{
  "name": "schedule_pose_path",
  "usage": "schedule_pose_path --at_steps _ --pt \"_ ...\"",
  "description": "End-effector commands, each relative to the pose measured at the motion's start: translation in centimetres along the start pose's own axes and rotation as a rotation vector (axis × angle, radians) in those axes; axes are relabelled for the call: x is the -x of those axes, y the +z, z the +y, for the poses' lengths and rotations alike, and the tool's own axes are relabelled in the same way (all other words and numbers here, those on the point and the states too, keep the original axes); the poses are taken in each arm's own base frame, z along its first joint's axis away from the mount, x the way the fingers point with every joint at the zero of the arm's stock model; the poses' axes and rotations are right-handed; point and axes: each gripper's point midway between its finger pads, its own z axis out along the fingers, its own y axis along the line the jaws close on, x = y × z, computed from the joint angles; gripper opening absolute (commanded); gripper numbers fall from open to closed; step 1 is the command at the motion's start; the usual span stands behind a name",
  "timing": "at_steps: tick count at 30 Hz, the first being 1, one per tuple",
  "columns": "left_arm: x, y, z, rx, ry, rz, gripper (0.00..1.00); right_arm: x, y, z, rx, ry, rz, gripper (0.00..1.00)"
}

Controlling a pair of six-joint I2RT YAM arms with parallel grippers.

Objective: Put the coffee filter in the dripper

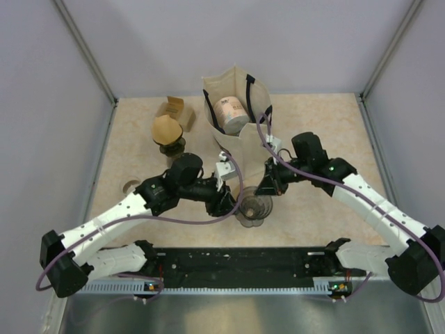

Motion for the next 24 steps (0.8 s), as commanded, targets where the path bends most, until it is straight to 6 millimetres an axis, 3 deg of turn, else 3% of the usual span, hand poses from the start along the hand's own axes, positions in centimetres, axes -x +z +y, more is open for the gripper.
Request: schedule_pose_path --at_steps 1,4,5,7,9,14,15,17,19,22,24 --pt "1.9 0.5 0.5 0.004 0.057 -0.052 0.39 2.4 -0.6 2.3 0.095 -0.067 -0.053 0.00" --pt "2.0 0.7 0.5 -0.002 0.054 -0.048 0.16 2.3 -0.5 2.1 0.091 -0.065 -0.049 0.00" --pt "2.1 0.7 0.7 0.008 0.053 -0.050 0.00 2.3 -0.5 2.0 0.085 -0.065 -0.051 0.00" --pt "2.2 0.7 1.3 0.044 0.048 -0.052 0.00 2.4 -0.6 1.6 0.051 -0.061 -0.059 0.01" --pt "2.4 0.5 2.1 0.098 0.046 -0.064 0.00 2.8 -0.7 0.6 -0.016 -0.058 -0.078 0.35" --pt "2.8 -1.1 4.2 0.267 0.029 -0.117 0.00 6.2 -3.5 -1.4 -0.262 -0.070 -0.261 0.82" --pt "2.8 -1.6 4.8 0.318 0.018 -0.130 0.00 7.2 -4.8 -1.8 -0.326 -0.067 -0.329 0.99" --pt "3.0 -2.8 5.8 0.412 -0.014 -0.162 0.00 8.9 -7.6 -3.6 -0.501 -0.043 -0.478 0.99" --pt "3.2 -4.6 7.7 0.563 -0.066 -0.213 0.00 10.0 -10.2 -4.1 -0.594 -0.026 -0.626 0.99" --pt "3.3 -9.2 10.7 0.859 -0.191 -0.331 0.00 10.5 -12.9 -4.1 -0.652 -0.050 -0.788 0.99" --pt "2.3 -12.8 12.6 1.080 -0.276 -0.386 0.00 10.6 -13.9 -3.8 -0.658 -0.060 -0.847 0.99"
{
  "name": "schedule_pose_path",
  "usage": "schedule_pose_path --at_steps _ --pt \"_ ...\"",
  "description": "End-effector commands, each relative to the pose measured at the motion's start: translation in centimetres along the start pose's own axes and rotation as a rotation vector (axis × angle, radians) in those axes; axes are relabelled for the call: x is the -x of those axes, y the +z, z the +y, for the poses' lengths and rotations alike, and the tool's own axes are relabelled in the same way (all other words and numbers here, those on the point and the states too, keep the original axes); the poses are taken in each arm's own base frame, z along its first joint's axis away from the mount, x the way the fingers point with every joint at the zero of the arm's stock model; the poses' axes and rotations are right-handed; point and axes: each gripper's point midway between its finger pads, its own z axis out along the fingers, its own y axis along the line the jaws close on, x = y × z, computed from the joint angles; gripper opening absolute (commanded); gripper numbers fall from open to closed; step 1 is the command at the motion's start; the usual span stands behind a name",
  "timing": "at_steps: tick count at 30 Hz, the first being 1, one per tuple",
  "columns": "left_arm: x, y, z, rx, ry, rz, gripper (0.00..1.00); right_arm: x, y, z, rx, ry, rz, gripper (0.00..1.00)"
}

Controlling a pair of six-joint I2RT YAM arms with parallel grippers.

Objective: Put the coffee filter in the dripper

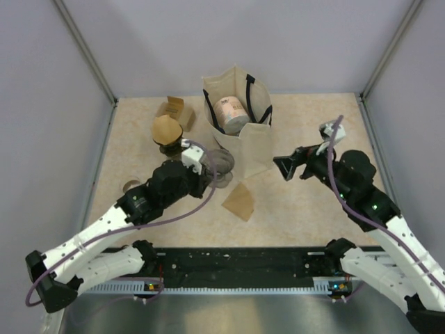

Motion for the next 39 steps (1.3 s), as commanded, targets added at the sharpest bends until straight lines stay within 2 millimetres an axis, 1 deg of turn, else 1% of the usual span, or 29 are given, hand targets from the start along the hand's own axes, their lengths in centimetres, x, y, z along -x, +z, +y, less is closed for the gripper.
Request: schedule_pose_path --at_steps 1,2,4,6,10,11,12,15,17,18,19,21,23,25,28,33,35,39 --pt "2.5 -4.6 9.2 0.577 -0.228 -0.207 0.00 3.8 -1.3 -2.6 -0.149 0.036 -0.243 0.99" --pt "2.1 -5.6 10.4 0.658 -0.244 -0.206 0.00 3.7 -1.3 -2.7 -0.152 0.030 -0.245 0.99" --pt "1.5 -7.0 11.9 0.773 -0.279 -0.215 0.00 3.5 -1.2 -2.8 -0.156 0.026 -0.237 0.99" --pt "1.1 -8.2 12.9 0.850 -0.320 -0.239 0.00 3.1 -0.9 -2.8 -0.154 0.016 -0.221 0.99" --pt "0.7 -8.4 12.7 0.838 -0.357 -0.256 0.00 2.8 -0.3 -2.7 -0.145 0.005 -0.194 0.99" --pt "0.7 -8.7 13.0 0.860 -0.380 -0.272 0.00 2.6 -0.1 -2.7 -0.146 0.003 -0.185 0.99" --pt "0.4 -9.7 13.7 0.916 -0.387 -0.280 0.00 2.6 -0.1 -2.7 -0.146 0.003 -0.186 0.99" --pt "-0.2 -11.7 14.6 1.004 -0.413 -0.286 0.00 2.5 -0.1 -2.7 -0.143 0.001 -0.182 0.99" --pt "-0.4 -12.6 14.7 1.024 -0.442 -0.298 0.00 2.4 0.1 -2.8 -0.146 0.000 -0.177 0.99" --pt "-0.5 -13.3 14.8 1.033 -0.487 -0.320 0.00 2.3 0.1 -2.7 -0.143 0.001 -0.176 0.99" --pt "-1.1 -13.8 14.9 1.049 -0.497 -0.307 0.00 2.3 0.1 -2.7 -0.140 -0.001 -0.175 0.99" --pt "-1.7 -14.5 15.1 1.070 -0.510 -0.310 0.00 2.1 0.3 -2.6 -0.133 0.000 -0.165 0.99" --pt "-2.0 -15.4 15.7 1.119 -0.501 -0.319 0.00 1.9 0.4 -2.6 -0.133 -0.002 -0.159 0.99" --pt "-2.5 -16.8 16.2 1.181 -0.530 -0.346 0.00 1.8 0.4 -2.6 -0.131 0.000 -0.156 0.99" --pt "-2.5 -17.0 16.5 1.214 -0.521 -0.362 0.00 1.8 0.4 -2.3 -0.117 -0.001 -0.154 0.99" --pt "-2.9 -15.7 17.6 1.268 -0.531 -0.334 0.00 1.6 0.5 -2.4 -0.119 -0.006 -0.148 0.99" --pt "-3.2 -15.9 18.0 1.293 -0.560 -0.336 0.00 1.5 0.4 -2.5 -0.123 -0.009 -0.146 0.99" --pt "-3.1 -16.2 18.0 1.280 -0.541 -0.346 0.00 1.5 0.5 -2.8 -0.138 -0.014 -0.146 0.99"
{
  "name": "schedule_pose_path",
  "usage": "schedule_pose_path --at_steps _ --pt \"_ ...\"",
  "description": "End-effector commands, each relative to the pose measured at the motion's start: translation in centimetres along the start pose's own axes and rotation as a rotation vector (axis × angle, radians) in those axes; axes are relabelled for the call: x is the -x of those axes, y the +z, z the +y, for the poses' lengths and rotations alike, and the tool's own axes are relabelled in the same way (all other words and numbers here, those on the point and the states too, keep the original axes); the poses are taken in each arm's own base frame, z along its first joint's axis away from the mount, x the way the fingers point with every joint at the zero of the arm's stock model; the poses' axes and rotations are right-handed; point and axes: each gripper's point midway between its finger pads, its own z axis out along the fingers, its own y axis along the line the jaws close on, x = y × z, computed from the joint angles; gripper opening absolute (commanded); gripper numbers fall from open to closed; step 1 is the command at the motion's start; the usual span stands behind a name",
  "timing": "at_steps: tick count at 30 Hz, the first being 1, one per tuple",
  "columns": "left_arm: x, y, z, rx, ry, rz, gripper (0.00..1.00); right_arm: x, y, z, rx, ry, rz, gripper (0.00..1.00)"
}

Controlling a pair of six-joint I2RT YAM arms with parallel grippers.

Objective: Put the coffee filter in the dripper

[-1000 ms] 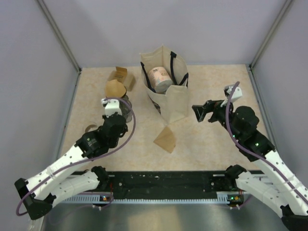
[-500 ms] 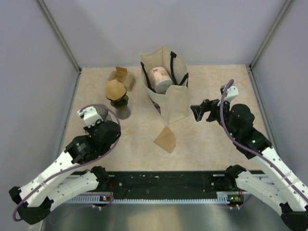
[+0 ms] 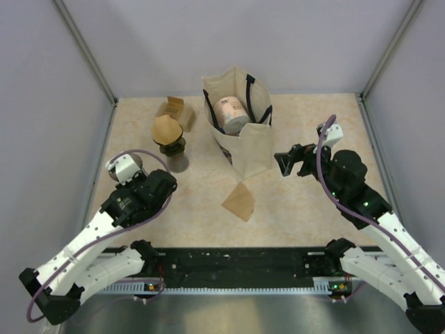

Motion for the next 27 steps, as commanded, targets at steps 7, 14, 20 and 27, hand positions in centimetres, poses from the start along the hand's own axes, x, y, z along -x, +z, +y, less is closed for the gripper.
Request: schedule_pose_path --at_steps 7,14,20,27 --pt "1.0 0.2 1.5 0.028 -0.106 -0.048 0.00 0.8 0.4 0.1 0.002 -0.016 -0.031 0.99" --pt "-0.3 0.8 1.7 0.061 -0.089 -0.024 0.00 0.7 0.3 -0.1 -0.010 -0.018 -0.030 0.99" --pt "-1.8 1.4 1.9 0.072 -0.081 0.009 0.00 0.6 0.3 -0.1 -0.008 -0.019 -0.023 0.99" --pt "-2.5 1.7 1.9 0.072 -0.070 0.027 0.00 0.8 0.3 -0.1 -0.012 -0.020 -0.029 0.99"
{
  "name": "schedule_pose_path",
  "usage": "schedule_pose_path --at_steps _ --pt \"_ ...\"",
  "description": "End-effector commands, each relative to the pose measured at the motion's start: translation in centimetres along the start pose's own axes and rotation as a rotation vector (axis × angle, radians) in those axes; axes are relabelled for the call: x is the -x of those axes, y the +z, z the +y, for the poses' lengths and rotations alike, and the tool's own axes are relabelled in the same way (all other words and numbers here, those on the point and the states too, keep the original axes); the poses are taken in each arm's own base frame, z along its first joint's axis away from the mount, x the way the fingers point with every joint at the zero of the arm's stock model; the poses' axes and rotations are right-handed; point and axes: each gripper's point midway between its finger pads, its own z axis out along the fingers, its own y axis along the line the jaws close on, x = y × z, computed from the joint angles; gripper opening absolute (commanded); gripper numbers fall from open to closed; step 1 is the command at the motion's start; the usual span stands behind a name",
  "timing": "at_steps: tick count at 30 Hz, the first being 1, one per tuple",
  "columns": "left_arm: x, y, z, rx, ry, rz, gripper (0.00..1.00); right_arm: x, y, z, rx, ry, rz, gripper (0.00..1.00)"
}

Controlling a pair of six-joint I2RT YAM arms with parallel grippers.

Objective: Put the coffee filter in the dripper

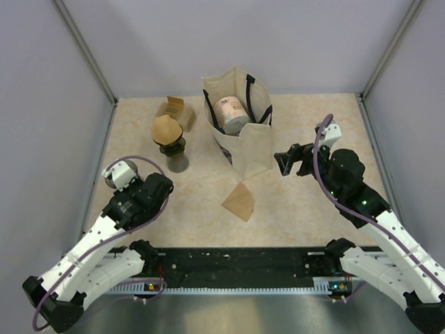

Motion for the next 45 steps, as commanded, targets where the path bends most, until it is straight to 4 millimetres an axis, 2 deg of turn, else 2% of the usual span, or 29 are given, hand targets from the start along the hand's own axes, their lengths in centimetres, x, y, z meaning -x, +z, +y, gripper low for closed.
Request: schedule_pose_path --at_steps 1,6,16,19,26,28,31,33,35,41,45 --pt "-0.2 0.0 0.0 -0.002 -0.032 0.009 0.00 1.3 -0.1 0.2 0.004 -0.010 -0.045 0.99" --pt "-0.4 0.0 0.1 -0.013 -0.043 0.014 0.13 1.2 -0.1 0.3 0.009 -0.009 -0.040 0.99" --pt "-0.8 -0.1 0.3 -0.014 -0.038 0.034 0.19 1.6 -0.5 0.1 0.000 -0.007 -0.058 0.99" --pt "-1.1 -0.2 0.4 -0.008 -0.038 0.047 0.31 1.6 -0.5 0.1 0.001 -0.010 -0.058 0.99" --pt "-1.4 -0.3 0.2 -0.013 -0.035 0.066 0.42 1.7 -0.6 0.3 0.012 -0.005 -0.061 0.99" --pt "-1.4 -0.4 0.2 -0.020 -0.036 0.071 0.48 1.7 -0.6 0.3 0.012 -0.006 -0.063 0.99" --pt "-1.2 -0.7 0.1 -0.032 -0.048 0.084 0.62 1.7 -0.6 0.4 0.015 -0.006 -0.061 0.99" --pt "-1.3 -0.9 -0.1 -0.051 -0.053 0.100 0.83 1.6 -0.6 0.4 0.015 -0.007 -0.057 0.99" --pt "-1.3 -1.2 -0.3 -0.074 -0.050 0.120 0.99 1.6 -0.6 0.4 0.015 -0.007 -0.057 0.99" --pt "-2.2 -2.6 -0.5 -0.141 -0.057 0.216 0.99 1.4 -0.5 0.5 0.020 -0.007 -0.051 0.99" --pt "-1.7 -4.3 -0.8 -0.215 -0.077 0.285 0.99 1.3 -0.2 0.6 0.027 -0.010 -0.042 0.99"
